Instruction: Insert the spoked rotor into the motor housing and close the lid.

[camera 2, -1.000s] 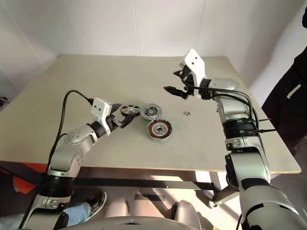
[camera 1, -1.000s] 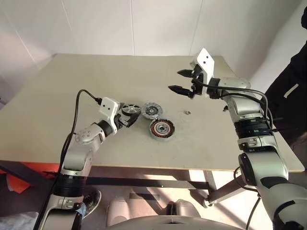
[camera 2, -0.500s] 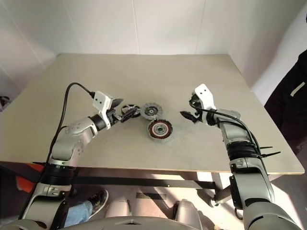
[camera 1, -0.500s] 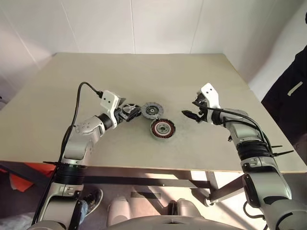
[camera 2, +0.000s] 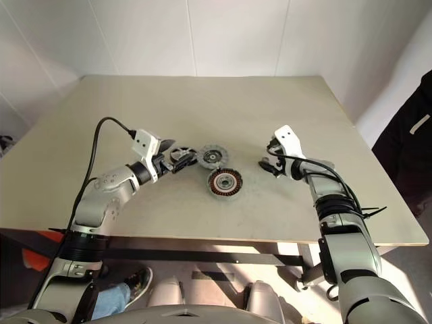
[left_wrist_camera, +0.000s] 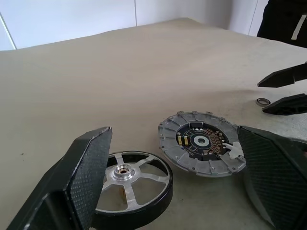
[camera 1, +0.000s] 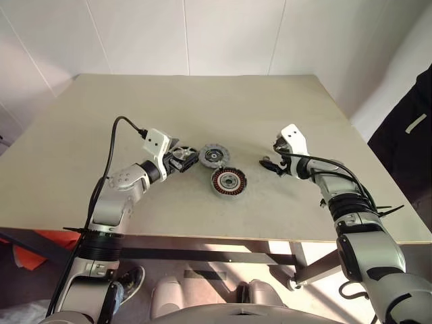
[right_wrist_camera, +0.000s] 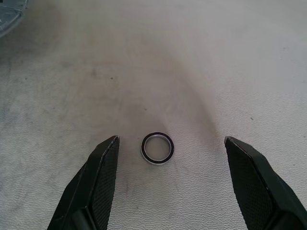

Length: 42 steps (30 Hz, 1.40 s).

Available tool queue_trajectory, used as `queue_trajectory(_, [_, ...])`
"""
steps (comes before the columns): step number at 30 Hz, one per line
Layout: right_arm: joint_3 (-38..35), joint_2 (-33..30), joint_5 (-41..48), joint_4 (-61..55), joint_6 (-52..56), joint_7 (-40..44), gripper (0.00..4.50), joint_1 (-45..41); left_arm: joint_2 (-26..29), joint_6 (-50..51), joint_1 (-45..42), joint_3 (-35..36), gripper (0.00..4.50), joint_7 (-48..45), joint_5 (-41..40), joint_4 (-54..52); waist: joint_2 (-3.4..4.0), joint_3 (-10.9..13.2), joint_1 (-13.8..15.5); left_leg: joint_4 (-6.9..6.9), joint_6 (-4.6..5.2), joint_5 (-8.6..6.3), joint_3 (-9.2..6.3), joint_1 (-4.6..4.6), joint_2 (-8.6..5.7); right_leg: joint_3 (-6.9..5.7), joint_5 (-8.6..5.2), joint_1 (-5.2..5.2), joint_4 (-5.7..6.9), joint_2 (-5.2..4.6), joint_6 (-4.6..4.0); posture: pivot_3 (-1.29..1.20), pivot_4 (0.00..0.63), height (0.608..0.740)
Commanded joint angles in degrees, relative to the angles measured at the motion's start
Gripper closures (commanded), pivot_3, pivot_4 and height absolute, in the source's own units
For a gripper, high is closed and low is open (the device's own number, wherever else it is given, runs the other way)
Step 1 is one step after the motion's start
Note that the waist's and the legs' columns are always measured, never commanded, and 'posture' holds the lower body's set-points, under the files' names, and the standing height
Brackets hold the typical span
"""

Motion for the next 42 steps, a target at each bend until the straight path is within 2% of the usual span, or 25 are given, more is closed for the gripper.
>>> queue_trajectory(1, [-0.5,-0.3,-0.2,1.8,-1.4,-1.0,0.96,-1.6,0.2,-1.4,-0.9,0.5,0.09,0.3,0.3,-1.3,0.0,0.0,0.0,0.0,0.0,0.0,0.0,0.01,0.0,0.0,0.0,0.0,0.0,0.0,0.0,0.0,0.0,0.74])
queue_trajectory(2, [-0.4,-0.3,-0.4,2.5,-1.6,-1.2,1.18,-1.6,0.3,-1.5,-1.1,0.7,0.09,0.3,0.3,-1.1,0.0,0.0,0.0,0.01,-0.01,0.0,0.0,0.01,0.0,0.0,0.0,0.01,0.0,0.0,0.0,0.0,0.0,0.74])
queue_trajectory(10, [-0.1,-0.4,-0.7,4.5,-2.4,-1.2,3.87,-1.1,0.9,-1.8,-1.5,1.6,0.09,0.5,0.4,-0.3,-0.01,0.0,0.2,0.11,-0.02,0.01,-0.01,0.06,-0.06,0.05,-0.01,0.14,0.01,-0.05,0.02,0.0,0.0,0.74])
queue_trajectory(17, [0.7,-0.7,-0.7,-1.5,-2.3,0.0,3.94,-0.2,1.2,-1.9,-2.0,1.7,0.09,0.0,0.1,0.1,-0.02,0.0,0.1,0.11,-0.02,0.01,-0.01,0.04,-0.06,0.05,-0.01,0.13,0.01,-0.03,0.02,0.0,0.0,0.74])
queue_trajectory(22, [2.0,-1.3,2.9,-22.4,6.9,6.6,3.94,4.0,2.3,-2.0,-2.3,2.4,0.09,-1.1,-0.4,0.9,0.05,0.1,0.0,-0.1,-0.01,0.01,-0.01,-0.03,-0.03,0.05,-0.02,0.0,-0.06,0.03,0.04,0.0,0.0,0.74])
queue_trajectory(25, [6.2,-2.5,1.3,-35.0,12.1,9.0,3.94,7.9,1.9,-2.4,-2.3,1.8,0.09,-1.2,0.0,1.9,0.05,0.1,0.1,-0.34,-0.03,0.02,0.0,0.01,-0.03,0.05,-0.02,0.0,-0.26,0.07,0.05,0.0,0.0,0.74])
queue_trajectory(28, [8.7,-2.5,1.8,-42.7,16.1,9.7,3.94,10.7,1.3,-2.7,-2.2,0.8,0.09,-1.2,0.4,2.3,0.03,0.1,0.2,-0.78,-0.16,0.1,-0.01,0.1,-0.03,0.0,-0.01,0.14,-0.71,0.11,0.05,0.0,0.0,0.74])
queue_trajectory(34, [12.1,-1.9,1.0,-46.9,18.9,8.8,3.94,13.8,1.2,-2.8,-2.5,0.5,0.09,-1.5,0.6,2.8,0.03,0.1,0.2,-0.95,-0.26,0.16,0.01,0.04,-0.06,0.0,-0.01,0.14,-0.91,0.1,0.05,0.0,0.0,0.74])
queue_trajectory(42, [13.1,-2.4,1.5,-52.6,21.4,8.5,3.94,15.2,1.6,-2.8,-2.1,0.7,0.09,-1.6,0.9,2.7,0.03,0.1,0.2,-0.97,-0.29,0.17,0.01,0.08,-0.05,0.02,-0.02,0.14,-0.89,0.11,0.06,0.0,0.0,0.74])
